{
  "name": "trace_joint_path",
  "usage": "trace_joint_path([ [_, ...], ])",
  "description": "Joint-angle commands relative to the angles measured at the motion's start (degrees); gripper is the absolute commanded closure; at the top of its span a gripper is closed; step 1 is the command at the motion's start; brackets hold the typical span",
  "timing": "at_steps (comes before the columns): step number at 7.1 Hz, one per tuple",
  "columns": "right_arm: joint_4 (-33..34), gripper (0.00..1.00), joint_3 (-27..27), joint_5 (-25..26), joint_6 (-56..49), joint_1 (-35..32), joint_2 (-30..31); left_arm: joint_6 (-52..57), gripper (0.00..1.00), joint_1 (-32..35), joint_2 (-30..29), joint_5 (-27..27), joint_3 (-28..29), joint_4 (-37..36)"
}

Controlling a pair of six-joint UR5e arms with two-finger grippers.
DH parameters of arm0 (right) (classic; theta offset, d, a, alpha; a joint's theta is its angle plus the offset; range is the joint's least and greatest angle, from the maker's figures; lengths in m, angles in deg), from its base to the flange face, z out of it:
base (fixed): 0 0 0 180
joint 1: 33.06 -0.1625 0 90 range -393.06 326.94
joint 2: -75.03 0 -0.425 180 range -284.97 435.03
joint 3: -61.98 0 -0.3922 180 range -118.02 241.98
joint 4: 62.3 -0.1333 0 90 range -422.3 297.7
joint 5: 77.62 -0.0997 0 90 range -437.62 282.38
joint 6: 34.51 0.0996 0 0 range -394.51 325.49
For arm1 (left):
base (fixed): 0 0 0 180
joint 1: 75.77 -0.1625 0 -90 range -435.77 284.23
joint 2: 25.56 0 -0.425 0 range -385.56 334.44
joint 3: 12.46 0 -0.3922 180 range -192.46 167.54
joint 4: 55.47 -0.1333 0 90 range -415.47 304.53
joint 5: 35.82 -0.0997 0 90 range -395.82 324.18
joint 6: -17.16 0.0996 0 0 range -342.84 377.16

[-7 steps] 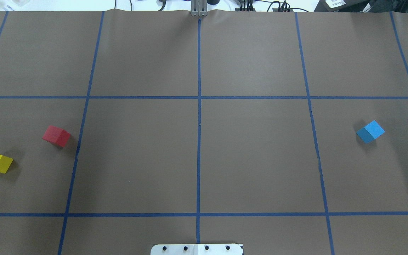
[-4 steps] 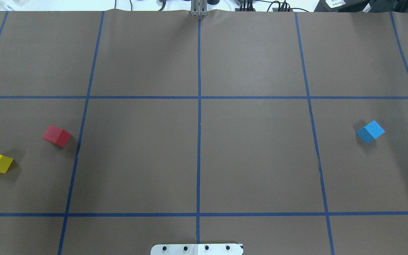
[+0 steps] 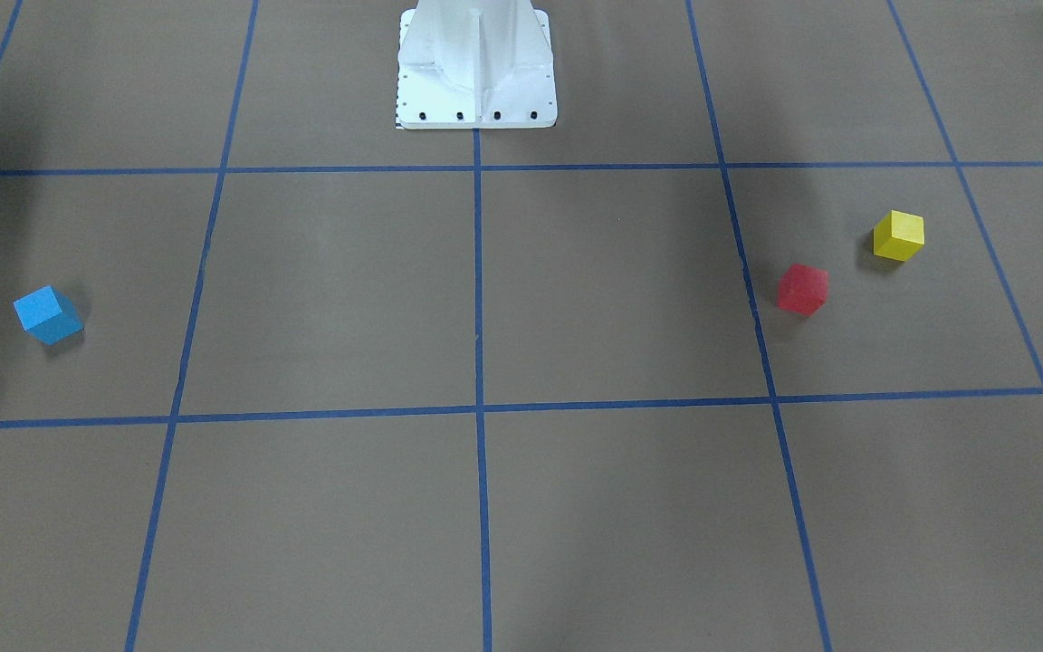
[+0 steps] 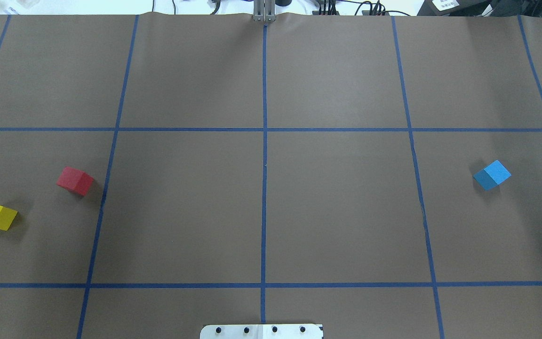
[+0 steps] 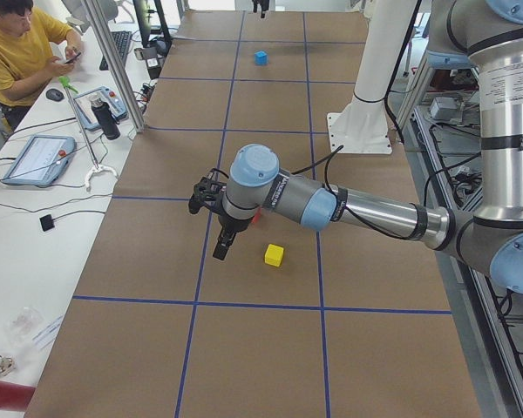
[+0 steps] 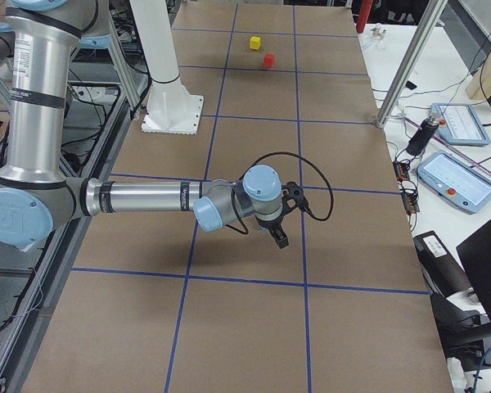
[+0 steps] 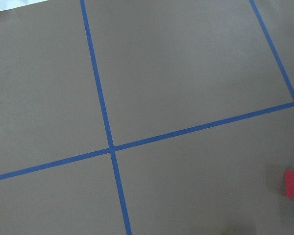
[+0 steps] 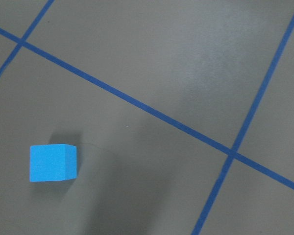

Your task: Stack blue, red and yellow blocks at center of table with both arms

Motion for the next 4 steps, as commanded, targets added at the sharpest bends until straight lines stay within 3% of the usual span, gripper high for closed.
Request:
trace_joint_path([
  [1, -11.8, 0.0, 0.5, 6.1, 15.6, 9.2, 3.2, 0.0, 0.0, 0.0, 0.0, 0.0, 0.0, 0.1],
  [4, -14.9, 0.0, 0.3, 16.4, 25.0, 20.8, 2.7, 0.0, 0.0, 0.1, 0.0, 0.0, -0.1, 0.2],
])
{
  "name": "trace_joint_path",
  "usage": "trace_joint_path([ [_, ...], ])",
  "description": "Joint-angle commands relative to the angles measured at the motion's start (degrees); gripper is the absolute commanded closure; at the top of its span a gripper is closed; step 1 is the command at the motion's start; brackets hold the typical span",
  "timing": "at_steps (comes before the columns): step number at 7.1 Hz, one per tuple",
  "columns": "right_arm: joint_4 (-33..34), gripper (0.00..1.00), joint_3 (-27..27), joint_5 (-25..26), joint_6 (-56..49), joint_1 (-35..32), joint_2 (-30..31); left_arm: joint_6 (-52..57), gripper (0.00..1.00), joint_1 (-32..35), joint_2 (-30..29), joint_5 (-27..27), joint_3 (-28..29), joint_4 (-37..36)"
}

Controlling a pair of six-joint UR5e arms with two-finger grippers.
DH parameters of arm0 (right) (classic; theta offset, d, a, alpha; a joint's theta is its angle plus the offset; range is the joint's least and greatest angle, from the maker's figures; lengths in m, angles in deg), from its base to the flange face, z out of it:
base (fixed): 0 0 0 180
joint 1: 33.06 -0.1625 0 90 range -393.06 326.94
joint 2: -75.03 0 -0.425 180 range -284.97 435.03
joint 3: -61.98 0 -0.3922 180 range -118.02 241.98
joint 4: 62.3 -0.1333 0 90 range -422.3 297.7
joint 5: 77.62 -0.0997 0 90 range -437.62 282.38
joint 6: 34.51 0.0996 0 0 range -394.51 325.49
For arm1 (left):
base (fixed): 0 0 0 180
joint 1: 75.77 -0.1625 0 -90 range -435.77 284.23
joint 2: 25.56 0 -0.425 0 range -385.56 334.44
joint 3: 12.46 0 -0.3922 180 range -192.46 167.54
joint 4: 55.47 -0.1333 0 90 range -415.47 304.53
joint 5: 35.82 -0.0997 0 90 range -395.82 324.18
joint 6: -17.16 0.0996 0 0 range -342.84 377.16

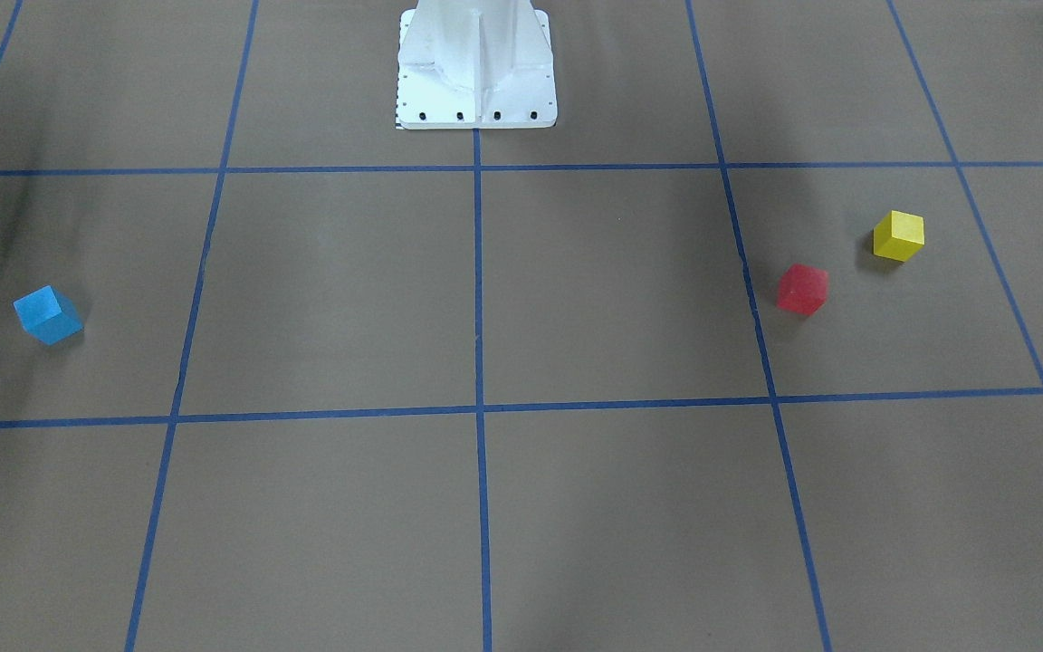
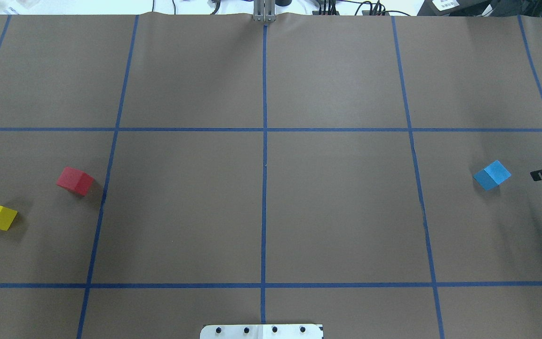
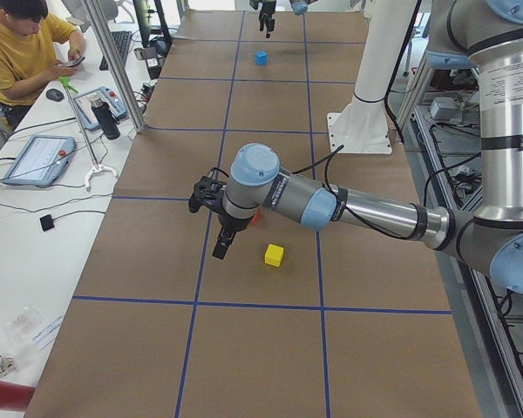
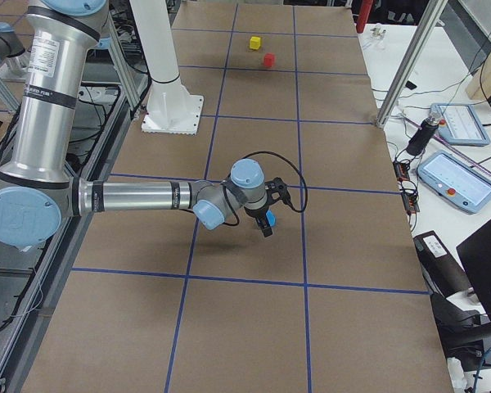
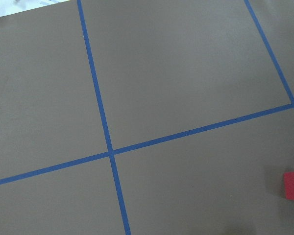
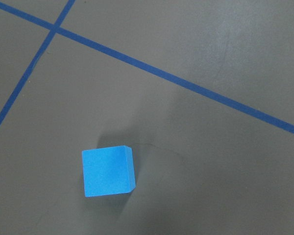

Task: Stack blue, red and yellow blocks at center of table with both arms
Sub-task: 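Lower the right gripper onto the blue cube and grasp it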

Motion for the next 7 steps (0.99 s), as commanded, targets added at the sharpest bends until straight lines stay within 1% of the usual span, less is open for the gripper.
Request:
trace_joint_path([
  [1, -0.6, 0.0, -0.7, 4.7, 3.5, 6.6, -2.7, 0.0, 0.0, 0.0, 0.0, 0.0, 0.1, 0.0],
  [3, -0.8, 0.0, -5.6, 4.8, 3.3, 8.1, -7.5, 0.1, 0.0, -0.1, 0.0, 0.0, 0.2, 0.0],
  [4, -0.8, 0.0, -7.1, 4.8, 2.9, 8.5, -8.4, 0.0, 0.0, -0.1, 0.0, 0.0, 0.1, 0.0],
  [6, -0.9, 0.0, -8.5, 4.8, 3.0, 9.2, -8.3, 0.0, 0.0, 0.0, -0.1, 0.0, 0.2, 0.0],
  [7, -0.9, 0.18, -8.7, 4.8, 3.2, 9.6, -8.3, 0.0, 0.0, 0.0, -0.1, 0.0, 0.1, 0.0],
])
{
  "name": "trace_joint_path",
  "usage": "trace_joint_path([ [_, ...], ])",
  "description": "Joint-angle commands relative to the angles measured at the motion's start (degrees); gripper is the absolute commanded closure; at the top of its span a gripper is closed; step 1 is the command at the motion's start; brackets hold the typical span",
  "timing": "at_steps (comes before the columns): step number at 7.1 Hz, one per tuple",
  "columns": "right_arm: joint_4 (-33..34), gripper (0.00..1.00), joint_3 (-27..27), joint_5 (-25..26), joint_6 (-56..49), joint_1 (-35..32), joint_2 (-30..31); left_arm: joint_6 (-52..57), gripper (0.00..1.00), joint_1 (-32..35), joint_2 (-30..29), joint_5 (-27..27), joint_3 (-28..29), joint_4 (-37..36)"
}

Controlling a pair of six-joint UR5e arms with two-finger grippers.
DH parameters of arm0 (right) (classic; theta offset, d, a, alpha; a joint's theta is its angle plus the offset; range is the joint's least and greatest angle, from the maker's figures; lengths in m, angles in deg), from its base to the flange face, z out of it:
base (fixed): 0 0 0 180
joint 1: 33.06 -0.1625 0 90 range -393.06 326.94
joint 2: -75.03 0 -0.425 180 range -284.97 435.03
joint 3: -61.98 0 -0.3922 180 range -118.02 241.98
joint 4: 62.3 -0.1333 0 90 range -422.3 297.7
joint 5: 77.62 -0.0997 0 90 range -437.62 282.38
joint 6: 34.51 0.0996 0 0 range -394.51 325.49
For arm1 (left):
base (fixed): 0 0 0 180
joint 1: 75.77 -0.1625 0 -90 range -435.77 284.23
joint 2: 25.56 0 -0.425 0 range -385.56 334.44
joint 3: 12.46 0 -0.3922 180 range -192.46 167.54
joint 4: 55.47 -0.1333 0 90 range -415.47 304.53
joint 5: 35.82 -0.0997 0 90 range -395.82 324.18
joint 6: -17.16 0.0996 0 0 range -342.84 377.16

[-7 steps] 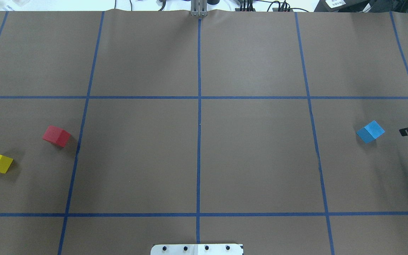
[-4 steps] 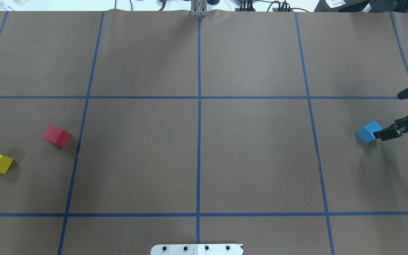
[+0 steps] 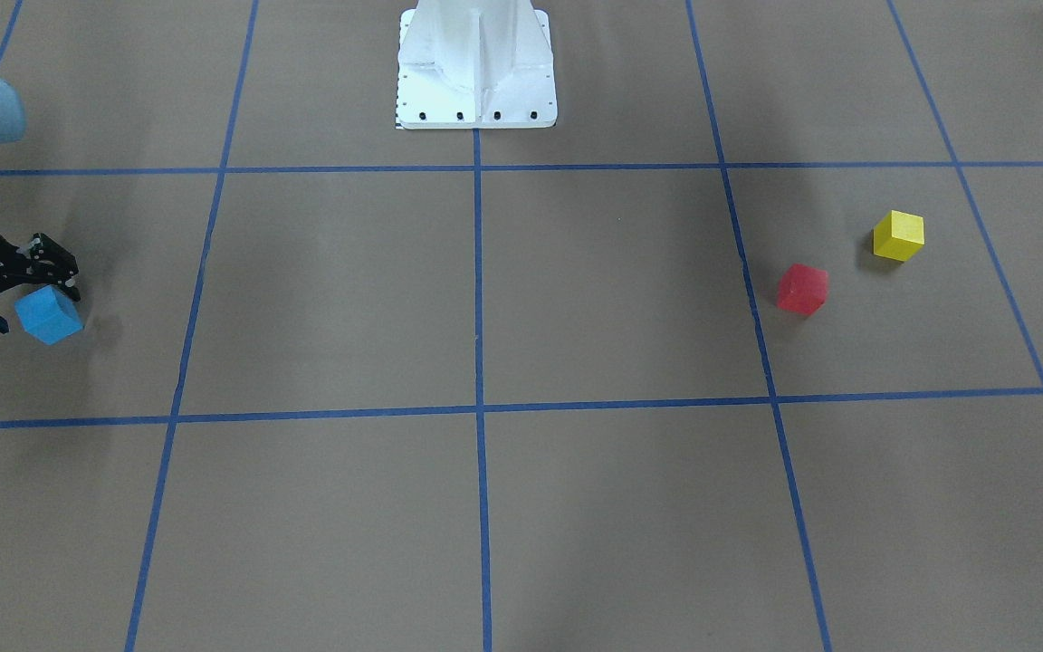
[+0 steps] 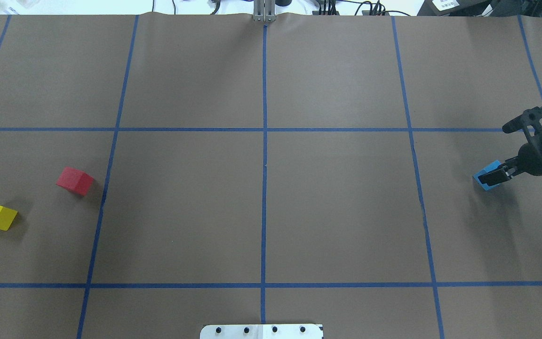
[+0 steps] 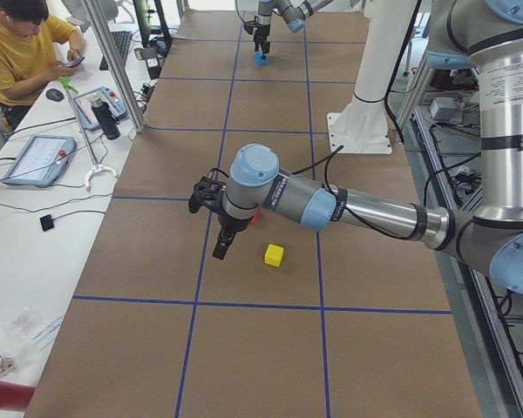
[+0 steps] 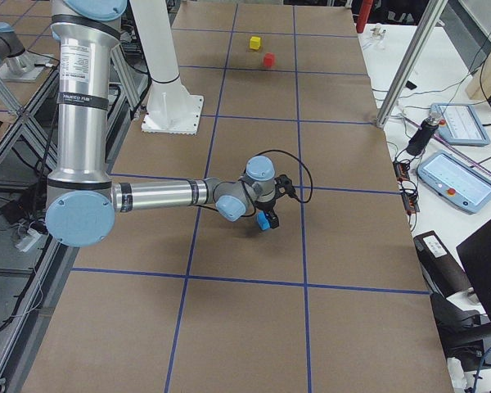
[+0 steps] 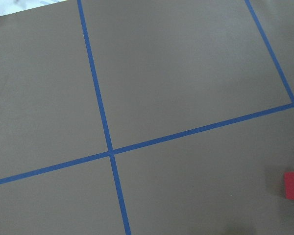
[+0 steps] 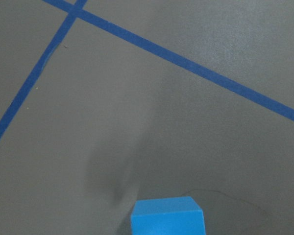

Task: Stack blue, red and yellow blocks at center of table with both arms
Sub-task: 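Lower the right gripper onto the blue cube and grasp it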

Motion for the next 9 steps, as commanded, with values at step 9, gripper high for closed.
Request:
trace_joint_path([
  [9, 18.3, 1.0, 0.6, 0.0, 8.9, 1.8, -22.8, 0.0, 0.0, 0.0, 0.1, 0.0, -0.1, 0.0],
])
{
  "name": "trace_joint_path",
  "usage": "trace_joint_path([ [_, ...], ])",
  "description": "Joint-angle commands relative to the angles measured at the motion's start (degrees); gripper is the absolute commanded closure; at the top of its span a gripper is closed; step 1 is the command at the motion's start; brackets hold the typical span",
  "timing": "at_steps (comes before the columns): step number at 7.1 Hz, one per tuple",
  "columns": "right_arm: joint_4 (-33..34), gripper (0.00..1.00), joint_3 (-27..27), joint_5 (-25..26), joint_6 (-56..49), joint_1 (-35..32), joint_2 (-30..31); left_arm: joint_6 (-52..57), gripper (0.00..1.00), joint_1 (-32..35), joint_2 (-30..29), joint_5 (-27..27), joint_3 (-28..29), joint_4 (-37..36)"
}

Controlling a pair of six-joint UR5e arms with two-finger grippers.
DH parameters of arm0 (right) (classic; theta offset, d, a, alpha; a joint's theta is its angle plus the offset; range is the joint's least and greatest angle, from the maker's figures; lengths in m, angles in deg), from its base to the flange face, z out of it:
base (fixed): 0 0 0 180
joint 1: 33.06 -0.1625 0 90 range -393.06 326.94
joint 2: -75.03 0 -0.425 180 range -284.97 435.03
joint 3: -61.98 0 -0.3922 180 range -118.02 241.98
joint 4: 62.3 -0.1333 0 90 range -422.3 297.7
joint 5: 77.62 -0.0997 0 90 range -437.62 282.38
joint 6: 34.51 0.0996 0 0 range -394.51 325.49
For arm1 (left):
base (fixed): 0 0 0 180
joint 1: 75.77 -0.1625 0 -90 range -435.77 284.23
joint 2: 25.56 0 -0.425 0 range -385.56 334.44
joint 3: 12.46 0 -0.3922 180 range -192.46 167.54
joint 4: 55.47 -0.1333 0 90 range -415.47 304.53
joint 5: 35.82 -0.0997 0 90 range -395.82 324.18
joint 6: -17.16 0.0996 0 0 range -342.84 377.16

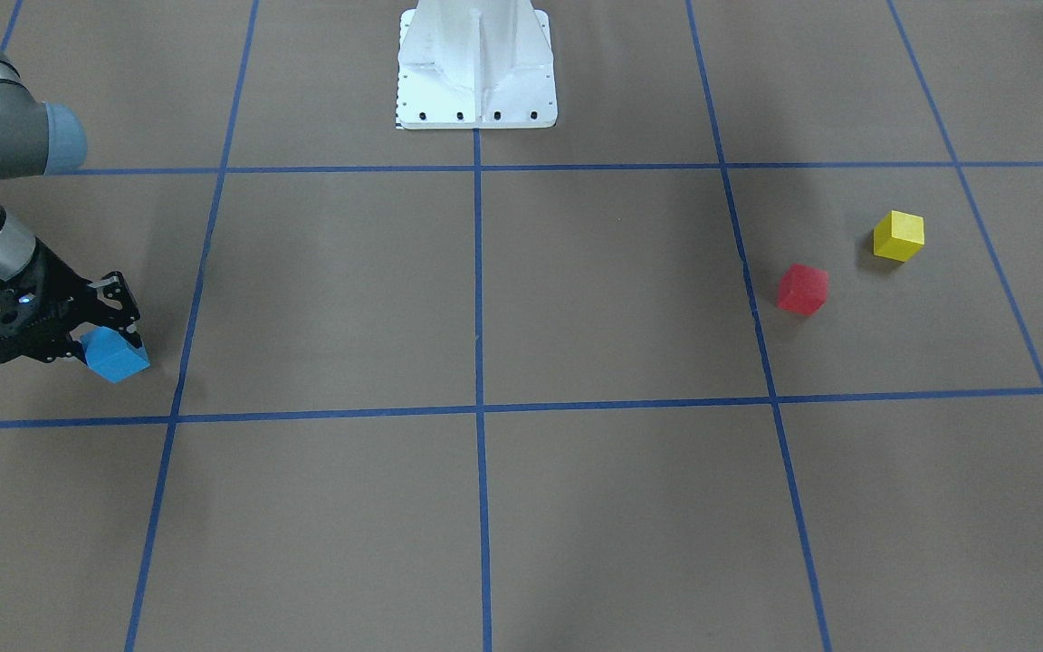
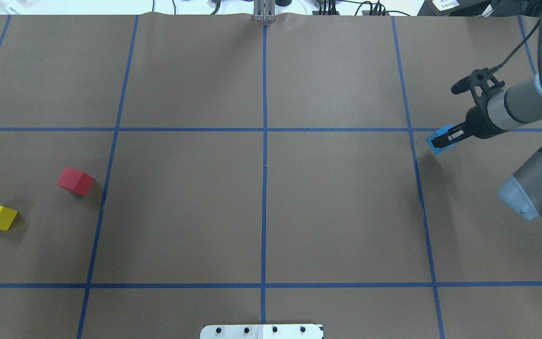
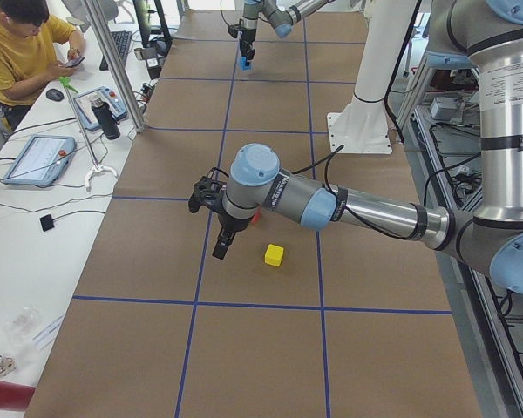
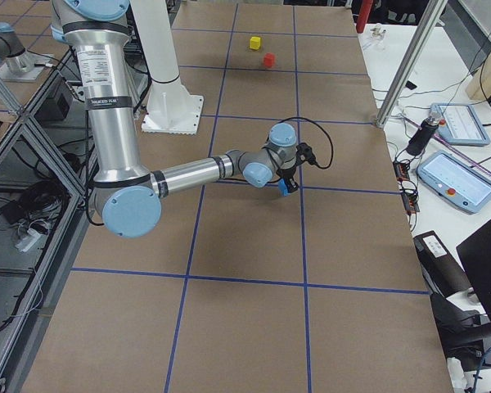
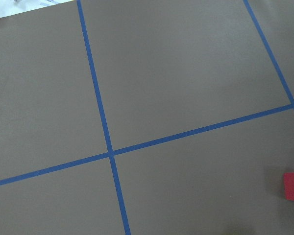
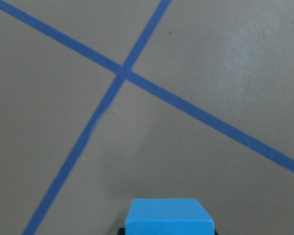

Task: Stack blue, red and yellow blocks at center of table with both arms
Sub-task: 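Carry the blue cube to the table center and release it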

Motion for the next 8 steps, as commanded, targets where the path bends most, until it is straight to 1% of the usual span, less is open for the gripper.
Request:
trace_joint_path([
  [1, 13.3, 1.0, -0.2, 3.0, 10.8, 3.9, -12.9, 0.0, 0.0, -0.1, -0.1, 0.0, 0.0, -0.1],
  [2, 17.8, 1.0, -0.5, 7.3, 18.8, 7.7, -18.1, 0.0, 0.0, -0.1, -0.1, 0.0, 0.0, -0.1],
  [3, 20.0, 1.0, -0.7, 10.0, 28.4, 11.2, -22.5, 0.0, 0.0, -0.1, -0.1, 0.0, 0.0, -0.1],
  [4, 20.7, 1.0, -0.9, 13.3, 36.4, 14.8, -25.9, 0.0, 0.0, 0.0, -0.1, 0.0, 0.0, -0.1],
  [5, 20.7, 1.0, -3.9, 16.9, 41.0, 17.8, -29.8, 0.0, 0.0, 0.0, 0.0, 0.0, 0.0, -0.1],
  [6, 20.7, 1.0, -9.2, 19.9, 44.0, 20.2, -34.6, 0.0, 0.0, -0.1, -0.1, 0.0, 0.2, -0.1],
  [7, 20.7, 1.0, -13.5, 21.4, 44.8, 22.4, -37.7, 0.0, 0.0, 0.0, 0.0, 0.0, 0.2, -0.1],
  [8, 20.7, 0.87, -14.5, 23.7, 45.0, 25.1, -37.8, 0.0, 0.0, 0.0, 0.0, 0.0, 0.2, -0.1],
])
